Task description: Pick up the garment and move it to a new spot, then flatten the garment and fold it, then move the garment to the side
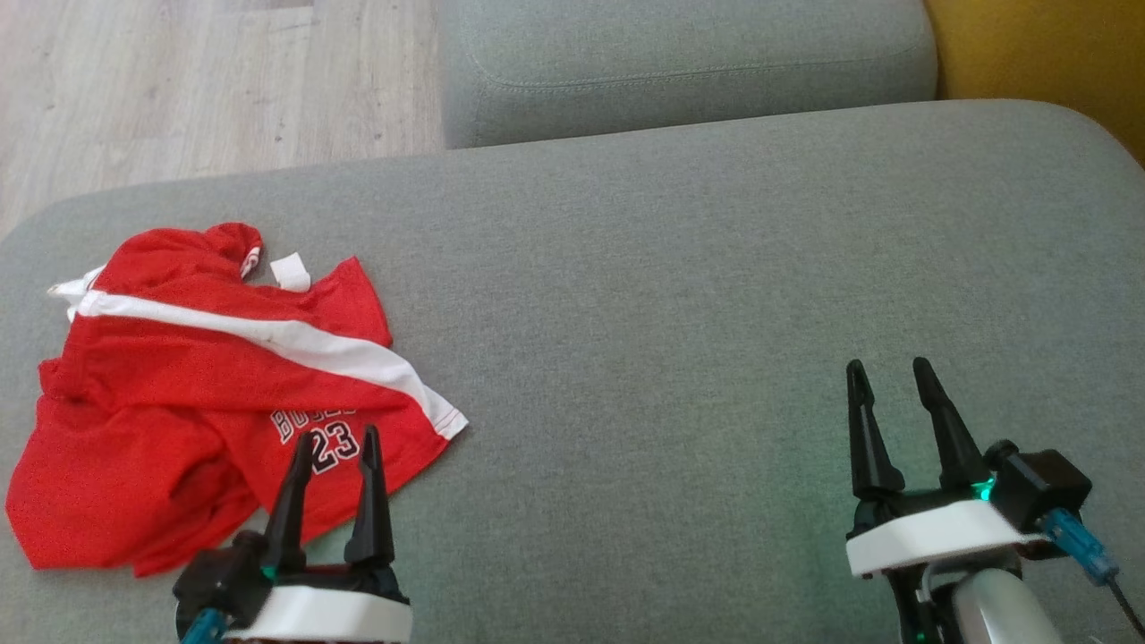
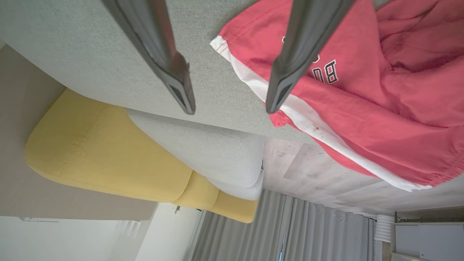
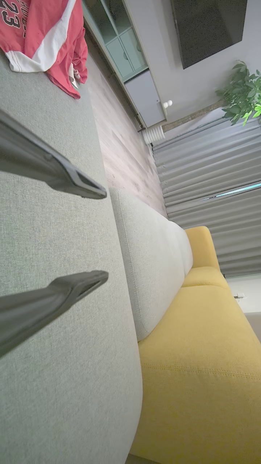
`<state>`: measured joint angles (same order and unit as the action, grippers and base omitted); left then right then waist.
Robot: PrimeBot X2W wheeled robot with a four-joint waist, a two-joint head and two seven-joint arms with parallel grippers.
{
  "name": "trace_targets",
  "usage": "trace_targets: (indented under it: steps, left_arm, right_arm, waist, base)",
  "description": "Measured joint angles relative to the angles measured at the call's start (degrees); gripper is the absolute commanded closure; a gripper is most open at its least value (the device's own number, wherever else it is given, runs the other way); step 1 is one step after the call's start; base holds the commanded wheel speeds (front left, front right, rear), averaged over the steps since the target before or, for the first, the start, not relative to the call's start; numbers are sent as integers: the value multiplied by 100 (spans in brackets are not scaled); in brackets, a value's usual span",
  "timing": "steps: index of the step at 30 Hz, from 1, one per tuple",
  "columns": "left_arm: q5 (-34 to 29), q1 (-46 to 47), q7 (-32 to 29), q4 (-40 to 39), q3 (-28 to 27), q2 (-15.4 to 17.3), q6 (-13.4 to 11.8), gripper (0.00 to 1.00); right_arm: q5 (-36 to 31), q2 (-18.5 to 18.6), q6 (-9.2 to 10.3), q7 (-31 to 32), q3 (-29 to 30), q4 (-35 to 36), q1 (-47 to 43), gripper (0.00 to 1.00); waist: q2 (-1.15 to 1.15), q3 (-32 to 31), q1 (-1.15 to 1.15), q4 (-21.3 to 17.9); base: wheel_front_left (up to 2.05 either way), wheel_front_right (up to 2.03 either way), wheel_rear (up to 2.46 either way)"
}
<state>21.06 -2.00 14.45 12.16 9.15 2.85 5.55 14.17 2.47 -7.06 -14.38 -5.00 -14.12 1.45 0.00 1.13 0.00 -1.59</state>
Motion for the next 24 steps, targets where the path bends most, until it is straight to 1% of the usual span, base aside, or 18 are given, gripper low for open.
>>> trace_targets:
  steps: [5,10,15,17,24]
  left_arm:
    - [77,4,0,0,-19,2,1,0]
    - [79,18,0,-9,-74,1,-2,0]
    - [-32,15,0,86,-105,2,-60,0]
    - [-40,15,0,93,-105,0,-76,0]
    - [-96,-31,0,59,-222,1,-103,0]
  right_arm:
    - [46,0,0,0,4,-1,9,0]
    - [62,1,1,0,-35,-2,9,0]
    - [96,2,0,0,-397,-97,3,0]
    - [98,2,0,0,-433,-112,0,0]
    - [220,5,0,0,-637,-125,-12,0]
  waist:
    - [0,-11,0,12]
    - [0,-45,0,124]
    - [0,-116,0,392]
    - [0,-132,0,453]
    - [0,-264,0,942]
  base:
    - [0,0,0]
    - [0,0,0]
    - [0,0,0]
    - [0,0,0]
    - [0,0,0]
